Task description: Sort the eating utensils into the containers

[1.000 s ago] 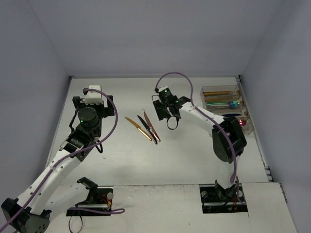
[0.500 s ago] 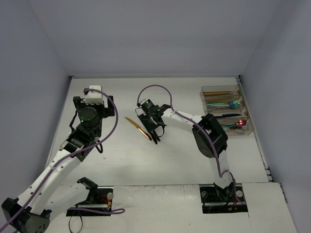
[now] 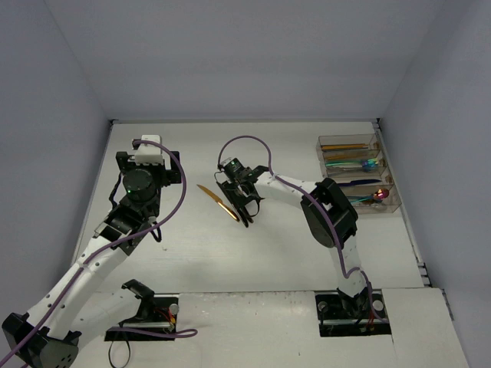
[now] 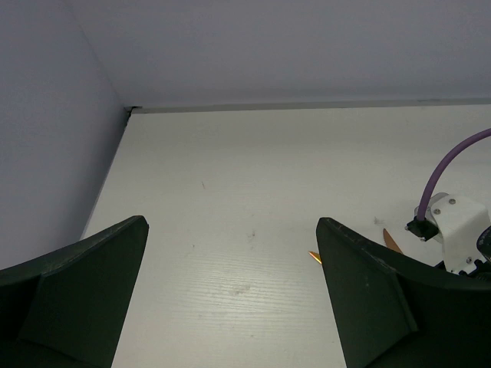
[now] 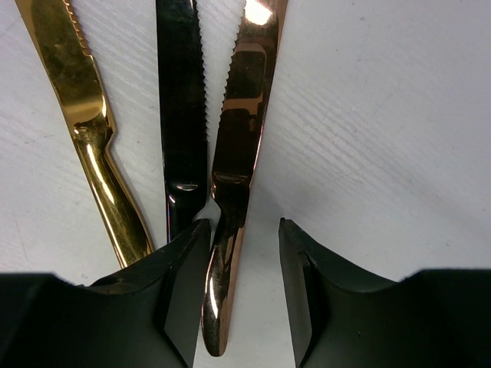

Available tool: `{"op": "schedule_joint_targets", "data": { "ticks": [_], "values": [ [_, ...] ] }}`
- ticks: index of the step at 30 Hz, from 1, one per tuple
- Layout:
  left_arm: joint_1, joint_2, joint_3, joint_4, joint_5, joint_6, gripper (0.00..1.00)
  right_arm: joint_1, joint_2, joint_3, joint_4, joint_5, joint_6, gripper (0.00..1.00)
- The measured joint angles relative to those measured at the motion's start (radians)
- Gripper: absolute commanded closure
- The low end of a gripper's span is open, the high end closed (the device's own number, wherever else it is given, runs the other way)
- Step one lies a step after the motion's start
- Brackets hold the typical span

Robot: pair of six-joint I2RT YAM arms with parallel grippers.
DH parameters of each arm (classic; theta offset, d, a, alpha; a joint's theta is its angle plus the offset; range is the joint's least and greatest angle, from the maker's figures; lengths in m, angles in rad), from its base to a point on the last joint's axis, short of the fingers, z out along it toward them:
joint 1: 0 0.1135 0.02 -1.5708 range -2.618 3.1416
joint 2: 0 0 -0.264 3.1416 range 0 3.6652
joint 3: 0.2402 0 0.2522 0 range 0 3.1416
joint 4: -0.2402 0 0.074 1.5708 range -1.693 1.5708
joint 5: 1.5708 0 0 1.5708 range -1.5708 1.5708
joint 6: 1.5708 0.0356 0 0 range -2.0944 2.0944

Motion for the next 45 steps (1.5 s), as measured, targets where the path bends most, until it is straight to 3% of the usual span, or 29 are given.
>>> {"op": "schedule_joint_targets", "data": {
  "ticks": [9, 26, 30, 45],
  "values": [
    [0.0, 0.0, 0.0, 0.0, 0.0, 0.0, 0.1, -0.006, -0.006, -0.025, 0.032, 0.015, 0.026, 0.71],
    [0.0, 0.002, 0.0, 0.0, 0.012, -0.001, 0.1, -0.13, -0.096, -0.157, 0.009, -0.035, 0.096, 0.85],
    [0.0, 0.004, 0.0, 0.0, 0.016, -0.001, 0.1, -0.137, -0.071, -0.111, -0.045, -0.033, 0.109, 1.0],
    [0.0, 0.005, 0.0, -0.001, 0.018, -0.001, 0.1, -0.189, -0.001, 0.094, -0.242, -0.048, 0.138, 1.0]
  ]
}}
